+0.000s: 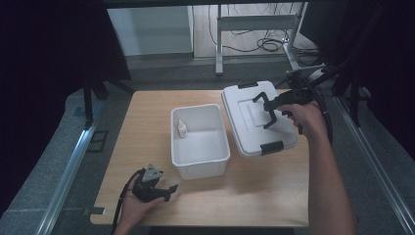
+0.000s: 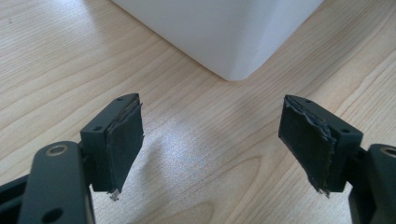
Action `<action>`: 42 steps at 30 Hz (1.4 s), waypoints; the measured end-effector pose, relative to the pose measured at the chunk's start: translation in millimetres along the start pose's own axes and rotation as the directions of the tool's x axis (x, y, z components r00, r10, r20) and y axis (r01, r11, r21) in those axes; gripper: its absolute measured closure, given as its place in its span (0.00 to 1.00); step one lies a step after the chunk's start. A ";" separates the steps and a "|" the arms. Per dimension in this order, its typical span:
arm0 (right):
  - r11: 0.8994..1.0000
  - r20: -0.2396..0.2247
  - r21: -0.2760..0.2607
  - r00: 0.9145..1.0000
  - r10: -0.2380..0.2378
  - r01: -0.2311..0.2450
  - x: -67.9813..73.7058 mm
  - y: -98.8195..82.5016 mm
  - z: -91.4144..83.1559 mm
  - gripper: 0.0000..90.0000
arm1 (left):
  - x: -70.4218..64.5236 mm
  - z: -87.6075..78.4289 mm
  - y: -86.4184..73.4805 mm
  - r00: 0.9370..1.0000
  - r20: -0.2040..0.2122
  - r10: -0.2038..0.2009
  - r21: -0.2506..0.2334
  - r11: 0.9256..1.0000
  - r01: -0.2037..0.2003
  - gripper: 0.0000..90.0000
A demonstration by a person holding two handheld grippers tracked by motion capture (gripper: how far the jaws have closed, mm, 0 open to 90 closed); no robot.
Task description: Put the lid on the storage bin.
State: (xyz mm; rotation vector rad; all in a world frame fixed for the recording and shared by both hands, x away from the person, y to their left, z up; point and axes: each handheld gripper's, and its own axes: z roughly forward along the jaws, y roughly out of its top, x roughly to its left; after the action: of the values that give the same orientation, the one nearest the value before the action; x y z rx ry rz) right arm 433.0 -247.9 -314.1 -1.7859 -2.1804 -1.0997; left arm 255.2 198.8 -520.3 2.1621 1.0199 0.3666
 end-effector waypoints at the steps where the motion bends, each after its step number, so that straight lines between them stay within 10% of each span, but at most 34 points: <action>1: 1.000 0.001 -0.002 1.000 -0.006 0.006 2.3 0.7 0.4 0.94 | 0.4 -0.5 0.0 1.000 0.001 -0.002 -0.002 1.000 0.002 0.25; 42: 0.999 -0.056 0.018 0.998 0.039 -0.038 66.6 -6.8 30.1 0.94 | 3.9 -3.1 0.0 1.000 0.010 -0.001 -0.010 1.000 0.001 0.25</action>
State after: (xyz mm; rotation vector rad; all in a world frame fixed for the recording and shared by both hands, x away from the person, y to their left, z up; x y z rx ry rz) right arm 417.5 -176.8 -305.1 -1.7601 -2.1077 -1.1060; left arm 256.2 203.3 -518.2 2.1523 1.0116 0.3590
